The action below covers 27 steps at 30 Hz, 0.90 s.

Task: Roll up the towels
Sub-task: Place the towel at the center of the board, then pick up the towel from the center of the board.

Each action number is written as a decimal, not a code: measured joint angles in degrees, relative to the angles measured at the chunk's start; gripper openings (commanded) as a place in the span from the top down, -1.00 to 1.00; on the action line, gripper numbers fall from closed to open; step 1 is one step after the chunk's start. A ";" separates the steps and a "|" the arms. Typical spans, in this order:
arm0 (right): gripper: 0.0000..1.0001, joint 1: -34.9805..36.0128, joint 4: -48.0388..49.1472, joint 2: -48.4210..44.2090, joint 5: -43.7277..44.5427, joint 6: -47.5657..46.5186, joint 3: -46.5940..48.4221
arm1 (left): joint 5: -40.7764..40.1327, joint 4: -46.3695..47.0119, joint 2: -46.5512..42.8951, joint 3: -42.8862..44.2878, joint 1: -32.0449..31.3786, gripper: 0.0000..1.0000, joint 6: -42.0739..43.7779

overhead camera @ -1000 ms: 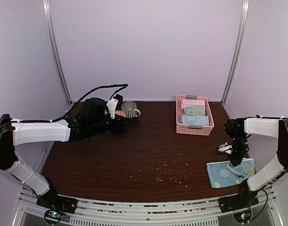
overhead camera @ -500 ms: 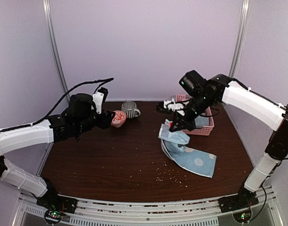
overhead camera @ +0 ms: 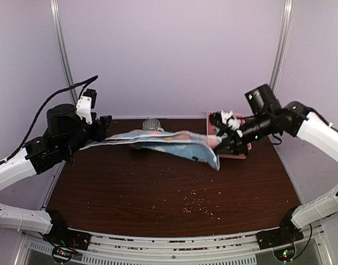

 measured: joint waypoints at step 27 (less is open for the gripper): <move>0.23 11.06 12.31 12.55 24.98 -5.57 -23.76 | 11.30 -15.72 21.05 -1.64 0.00 -0.15 -8.81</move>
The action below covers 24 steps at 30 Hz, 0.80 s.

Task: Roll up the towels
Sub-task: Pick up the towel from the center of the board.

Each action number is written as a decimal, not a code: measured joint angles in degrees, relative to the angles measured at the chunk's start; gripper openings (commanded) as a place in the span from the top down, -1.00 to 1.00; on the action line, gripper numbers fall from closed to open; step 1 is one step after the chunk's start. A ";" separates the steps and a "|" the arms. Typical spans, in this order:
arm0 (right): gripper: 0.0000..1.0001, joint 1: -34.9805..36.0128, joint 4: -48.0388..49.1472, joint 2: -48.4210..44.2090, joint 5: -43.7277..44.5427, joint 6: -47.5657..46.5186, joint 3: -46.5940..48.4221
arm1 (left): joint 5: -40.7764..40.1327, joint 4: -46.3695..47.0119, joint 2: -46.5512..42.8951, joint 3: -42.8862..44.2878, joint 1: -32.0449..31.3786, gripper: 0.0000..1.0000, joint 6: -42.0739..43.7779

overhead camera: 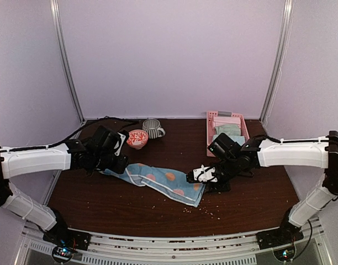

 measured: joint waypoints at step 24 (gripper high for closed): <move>0.66 7.65 10.93 13.16 15.32 -6.29 1.51 | -1.14 -2.91 1.84 -0.66 6.40 -0.32 -8.76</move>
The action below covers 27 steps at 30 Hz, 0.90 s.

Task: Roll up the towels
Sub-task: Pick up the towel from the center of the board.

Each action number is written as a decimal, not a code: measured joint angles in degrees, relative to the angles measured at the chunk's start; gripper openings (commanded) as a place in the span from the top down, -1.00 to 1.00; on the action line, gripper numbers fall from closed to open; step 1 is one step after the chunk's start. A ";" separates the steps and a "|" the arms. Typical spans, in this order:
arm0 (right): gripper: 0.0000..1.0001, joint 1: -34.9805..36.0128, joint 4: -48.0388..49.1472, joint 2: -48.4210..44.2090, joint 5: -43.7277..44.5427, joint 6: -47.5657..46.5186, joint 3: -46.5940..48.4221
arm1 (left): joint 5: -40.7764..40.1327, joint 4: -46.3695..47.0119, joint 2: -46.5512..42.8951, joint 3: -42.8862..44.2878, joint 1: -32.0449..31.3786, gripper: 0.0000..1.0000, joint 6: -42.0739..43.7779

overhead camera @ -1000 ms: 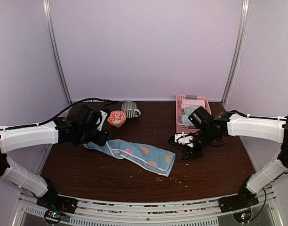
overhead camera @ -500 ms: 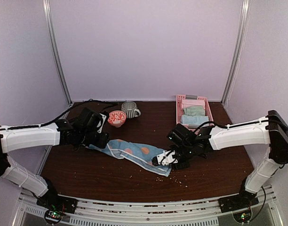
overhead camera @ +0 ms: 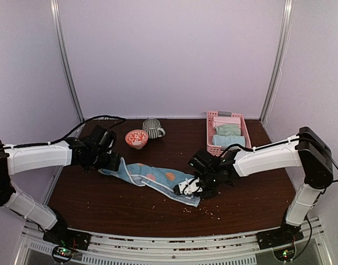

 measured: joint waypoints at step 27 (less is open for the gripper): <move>1.00 -14.38 -5.64 2.03 -16.44 18.80 10.64 | 8.50 1.75 22.86 16.37 8.04 0.06 -1.11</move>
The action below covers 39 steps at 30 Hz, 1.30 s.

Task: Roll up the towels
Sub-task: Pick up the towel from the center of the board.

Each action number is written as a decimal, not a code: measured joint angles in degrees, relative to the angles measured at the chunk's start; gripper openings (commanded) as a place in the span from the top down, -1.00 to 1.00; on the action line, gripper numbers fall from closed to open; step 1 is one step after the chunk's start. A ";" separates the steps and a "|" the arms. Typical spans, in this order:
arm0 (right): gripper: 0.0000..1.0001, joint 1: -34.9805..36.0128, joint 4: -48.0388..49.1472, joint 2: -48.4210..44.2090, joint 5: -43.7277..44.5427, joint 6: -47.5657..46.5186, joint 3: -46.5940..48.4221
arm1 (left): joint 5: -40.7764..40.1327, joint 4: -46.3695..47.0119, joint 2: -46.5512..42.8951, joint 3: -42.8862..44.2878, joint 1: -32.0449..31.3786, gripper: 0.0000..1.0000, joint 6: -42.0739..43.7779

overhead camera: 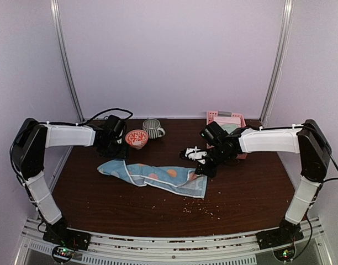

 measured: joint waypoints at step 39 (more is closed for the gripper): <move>1.00 -9.79 -2.60 -10.40 -8.94 5.46 0.55 | 7.26 -4.44 8.57 12.44 -3.08 -0.33 1.03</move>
